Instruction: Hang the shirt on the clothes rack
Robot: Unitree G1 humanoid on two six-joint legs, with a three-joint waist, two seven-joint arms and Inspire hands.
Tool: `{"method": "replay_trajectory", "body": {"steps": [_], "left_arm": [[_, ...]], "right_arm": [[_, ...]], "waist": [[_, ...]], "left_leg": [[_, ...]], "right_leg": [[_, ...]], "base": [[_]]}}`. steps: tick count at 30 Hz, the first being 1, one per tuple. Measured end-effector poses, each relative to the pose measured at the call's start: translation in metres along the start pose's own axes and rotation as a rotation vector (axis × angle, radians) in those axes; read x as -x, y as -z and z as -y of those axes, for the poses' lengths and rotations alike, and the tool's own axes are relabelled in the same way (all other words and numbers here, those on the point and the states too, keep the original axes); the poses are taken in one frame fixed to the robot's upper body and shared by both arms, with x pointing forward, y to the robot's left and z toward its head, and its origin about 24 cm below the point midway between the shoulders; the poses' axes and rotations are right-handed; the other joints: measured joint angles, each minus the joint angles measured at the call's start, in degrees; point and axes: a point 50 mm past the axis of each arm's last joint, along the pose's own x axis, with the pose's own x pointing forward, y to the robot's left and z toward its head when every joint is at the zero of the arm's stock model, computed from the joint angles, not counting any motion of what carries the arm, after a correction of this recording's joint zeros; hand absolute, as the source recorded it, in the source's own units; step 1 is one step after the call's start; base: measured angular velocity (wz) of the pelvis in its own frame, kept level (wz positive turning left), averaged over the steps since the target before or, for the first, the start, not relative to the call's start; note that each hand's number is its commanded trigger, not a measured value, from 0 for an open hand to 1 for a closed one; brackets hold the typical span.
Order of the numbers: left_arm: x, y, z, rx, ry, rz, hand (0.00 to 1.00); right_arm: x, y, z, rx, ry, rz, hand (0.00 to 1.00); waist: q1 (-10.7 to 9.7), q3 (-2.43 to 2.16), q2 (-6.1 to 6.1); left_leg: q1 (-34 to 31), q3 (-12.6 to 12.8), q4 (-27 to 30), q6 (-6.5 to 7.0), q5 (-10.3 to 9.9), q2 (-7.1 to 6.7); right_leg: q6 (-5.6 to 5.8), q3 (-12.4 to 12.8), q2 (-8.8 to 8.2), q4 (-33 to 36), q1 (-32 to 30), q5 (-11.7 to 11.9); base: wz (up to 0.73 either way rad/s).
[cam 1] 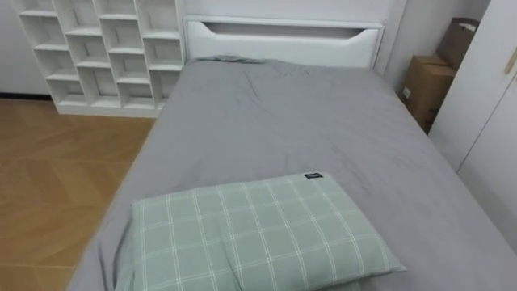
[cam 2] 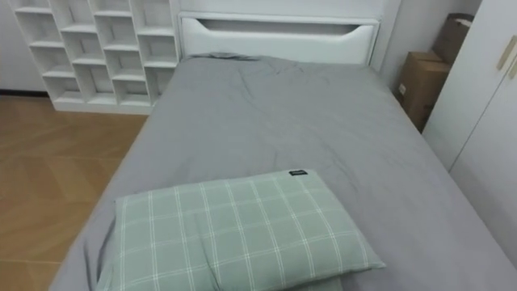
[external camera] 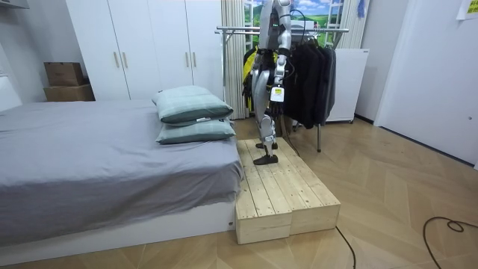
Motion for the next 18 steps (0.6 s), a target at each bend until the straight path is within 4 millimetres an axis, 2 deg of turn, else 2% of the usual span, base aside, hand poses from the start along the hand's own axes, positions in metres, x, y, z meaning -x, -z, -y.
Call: {"method": "replay_trajectory", "body": {"steps": [18], "left_arm": [[0.0004, 0.0039, 0.0039, -0.016, 0.043, -0.026, 0.0]], "right_arm": [[0.0003, 0.003, 0.0017, -0.072, -0.044, -0.018, 0.0]], "waist": [[0.1, -0.05, 0.71]], "left_leg": [[-0.2, -0.3, 0.0, -0.07, -0.1, -0.06]], "right_leg": [[0.0, -0.5, -0.01, 0.1, 0.0, 0.0]], "base": [[0.0]]}}
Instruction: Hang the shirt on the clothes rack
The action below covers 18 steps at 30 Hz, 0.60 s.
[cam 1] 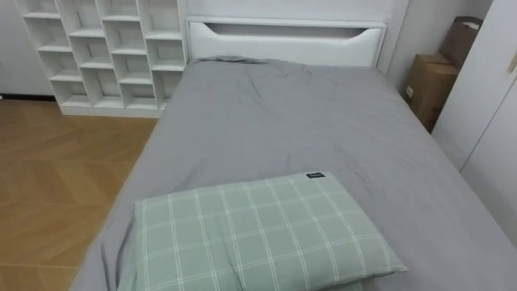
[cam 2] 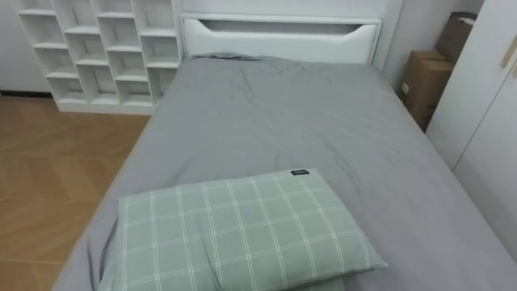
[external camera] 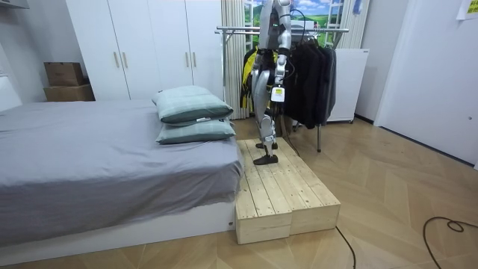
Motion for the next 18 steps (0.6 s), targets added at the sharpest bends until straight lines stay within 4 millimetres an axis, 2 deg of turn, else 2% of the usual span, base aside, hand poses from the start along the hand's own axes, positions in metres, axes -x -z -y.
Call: {"method": "replay_trajectory", "body": {"steps": [18], "left_arm": [[0.0001, -0.0037, 0.0056, -0.016, 0.034, 0.01, 0.0]], "right_arm": [[0.0001, -0.0008, 0.0027, 0.005, 0.005, 0.001, 0.0]], "waist": [[0.0, 0.43, 0.31]], "left_leg": [[-0.1, 0.0, 0.3, 0.04, 0.0, 0.0]], "right_leg": [[0.03, 0.2, 0.02, -0.1, -0.2, 0.0]], "base": [[0.0]]}}
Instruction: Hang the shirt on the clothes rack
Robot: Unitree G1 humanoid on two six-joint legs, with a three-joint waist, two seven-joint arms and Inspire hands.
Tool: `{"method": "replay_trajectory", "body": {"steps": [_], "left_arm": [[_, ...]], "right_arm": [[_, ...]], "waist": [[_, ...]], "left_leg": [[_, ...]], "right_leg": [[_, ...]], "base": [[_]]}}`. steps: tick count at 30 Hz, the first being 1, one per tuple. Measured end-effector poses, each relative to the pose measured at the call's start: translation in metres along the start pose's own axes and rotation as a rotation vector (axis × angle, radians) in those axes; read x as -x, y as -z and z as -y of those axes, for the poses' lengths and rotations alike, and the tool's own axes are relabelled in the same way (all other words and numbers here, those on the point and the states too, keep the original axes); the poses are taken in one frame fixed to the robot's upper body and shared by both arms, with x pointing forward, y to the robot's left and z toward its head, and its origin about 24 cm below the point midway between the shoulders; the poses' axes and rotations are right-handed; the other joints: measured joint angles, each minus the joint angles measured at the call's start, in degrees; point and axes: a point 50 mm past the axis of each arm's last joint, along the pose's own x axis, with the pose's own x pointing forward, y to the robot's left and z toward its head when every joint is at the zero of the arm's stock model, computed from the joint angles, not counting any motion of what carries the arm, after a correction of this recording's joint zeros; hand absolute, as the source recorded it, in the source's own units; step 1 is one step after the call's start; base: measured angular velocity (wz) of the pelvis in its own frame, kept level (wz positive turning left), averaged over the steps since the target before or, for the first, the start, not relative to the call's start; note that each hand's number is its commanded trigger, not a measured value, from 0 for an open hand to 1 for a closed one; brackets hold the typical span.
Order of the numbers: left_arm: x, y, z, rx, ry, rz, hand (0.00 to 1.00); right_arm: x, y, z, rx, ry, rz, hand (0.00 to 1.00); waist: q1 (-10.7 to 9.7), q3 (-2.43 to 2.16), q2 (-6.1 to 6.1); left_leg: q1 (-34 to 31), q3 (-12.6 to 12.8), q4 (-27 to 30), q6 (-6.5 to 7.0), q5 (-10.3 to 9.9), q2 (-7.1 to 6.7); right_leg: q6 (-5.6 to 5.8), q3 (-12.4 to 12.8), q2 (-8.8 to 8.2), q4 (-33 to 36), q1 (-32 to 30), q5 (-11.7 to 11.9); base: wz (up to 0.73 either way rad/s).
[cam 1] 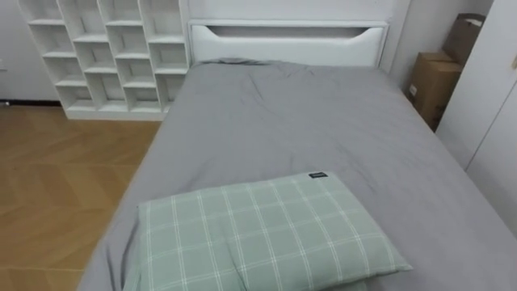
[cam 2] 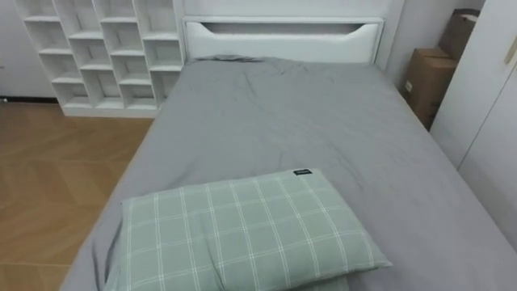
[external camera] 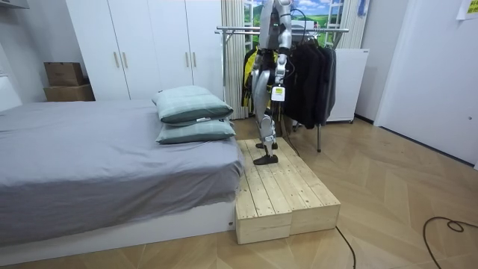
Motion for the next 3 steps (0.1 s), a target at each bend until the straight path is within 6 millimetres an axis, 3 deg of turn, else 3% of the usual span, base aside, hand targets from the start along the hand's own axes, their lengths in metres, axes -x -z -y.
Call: {"method": "replay_trajectory", "body": {"steps": [3], "left_arm": [[0.0, 0.0004, 0.0004, -0.007, 0.008, -0.002, 0.0]], "right_arm": [[-0.0001, -0.0001, -0.0019, 0.0, -0.011, 0.001, 0.0]], "waist": [[0.0, 0.0, -0.34]], "left_leg": [[0.0, 0.1, 0.0, 0.01, 0.0, -0.09]], "right_leg": [[0.04, -0.1, -0.1, -0.1, -0.1, -0.4]], "base": [[0.0]]}}
